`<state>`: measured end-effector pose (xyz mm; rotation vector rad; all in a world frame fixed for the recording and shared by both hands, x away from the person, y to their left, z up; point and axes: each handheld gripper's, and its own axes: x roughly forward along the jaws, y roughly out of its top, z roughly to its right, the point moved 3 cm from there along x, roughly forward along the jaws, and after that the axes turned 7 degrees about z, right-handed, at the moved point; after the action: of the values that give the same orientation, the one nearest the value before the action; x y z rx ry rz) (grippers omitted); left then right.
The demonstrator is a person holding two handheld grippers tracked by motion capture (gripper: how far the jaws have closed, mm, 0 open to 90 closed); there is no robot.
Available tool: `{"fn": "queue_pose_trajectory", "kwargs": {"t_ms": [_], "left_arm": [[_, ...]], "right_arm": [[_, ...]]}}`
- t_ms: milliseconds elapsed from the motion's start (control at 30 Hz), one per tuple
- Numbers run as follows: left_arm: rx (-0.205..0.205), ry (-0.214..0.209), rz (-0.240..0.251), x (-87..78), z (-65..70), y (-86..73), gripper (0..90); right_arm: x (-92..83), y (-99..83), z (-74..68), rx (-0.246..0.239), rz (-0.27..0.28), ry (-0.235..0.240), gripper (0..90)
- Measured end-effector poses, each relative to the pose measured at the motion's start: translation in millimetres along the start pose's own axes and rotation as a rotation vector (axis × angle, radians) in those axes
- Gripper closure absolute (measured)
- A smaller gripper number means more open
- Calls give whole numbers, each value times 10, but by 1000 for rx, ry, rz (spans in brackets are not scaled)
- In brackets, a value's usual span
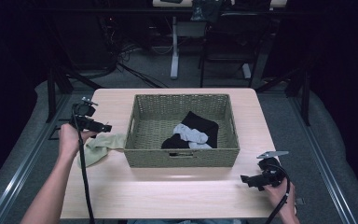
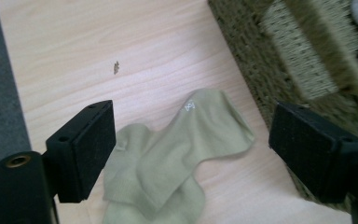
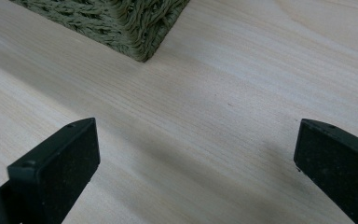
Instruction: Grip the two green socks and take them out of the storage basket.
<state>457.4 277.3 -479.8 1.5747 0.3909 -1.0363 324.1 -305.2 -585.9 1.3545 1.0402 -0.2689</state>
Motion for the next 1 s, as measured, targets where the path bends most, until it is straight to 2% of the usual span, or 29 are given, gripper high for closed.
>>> {"fn": "queue_pose_trajectory", "kwargs": {"t_ms": [167,300,367,533,567,600,633,667,700,733,800,833,867,900,933,967,1000], "left_arm": [[42,6,65,-310,153,-24,113],[59,7,83,-422,240,-89,95],[74,7,89,-488,304,-179,87],[79,12,111,-544,375,-335,71],[78,9,116,-573,398,-419,71],[78,9,116,-573,398,-419,68],[71,11,126,-597,420,-512,66],[71,11,126,-597,420,-512,63],[70,15,125,-619,438,-608,60],[70,15,125,-619,438,-608,56],[68,20,126,-624,465,-711,52],[68,22,124,-623,492,-816,47],[68,22,124,-623,492,-816,44],[69,31,117,-612,520,-919,39],[69,31,117,-612,520,-919,34],[57,32,114,-592,540,-1024,29],[57,32,114,-592,540,-1024,24]], "right_arm": [[-4,-3,1,4,3,-2,0],[2,-4,4,2,0,-4,0],[1,-4,-1,2,1,0,0],[1,-5,-2,3,1,-1,0],[0,-6,-3,3,1,0,0],[0,-6,-3,3,1,0,0],[2,-7,-1,1,-2,2,0],[2,-7,-1,1,-2,2,0],[3,-7,-1,2,-2,2,0],[3,-7,-1,2,-2,2,0],[5,-7,-1,1,-3,2,0],[8,-7,-4,1,-4,5,0],[8,-7,-4,1,-4,5,0],[10,-7,-8,0,-4,4,0],[10,-7,-8,0,-4,4,0],[11,-7,-8,0,-5,4,0],[11,-8,-8,0,-5,4,0]]}}
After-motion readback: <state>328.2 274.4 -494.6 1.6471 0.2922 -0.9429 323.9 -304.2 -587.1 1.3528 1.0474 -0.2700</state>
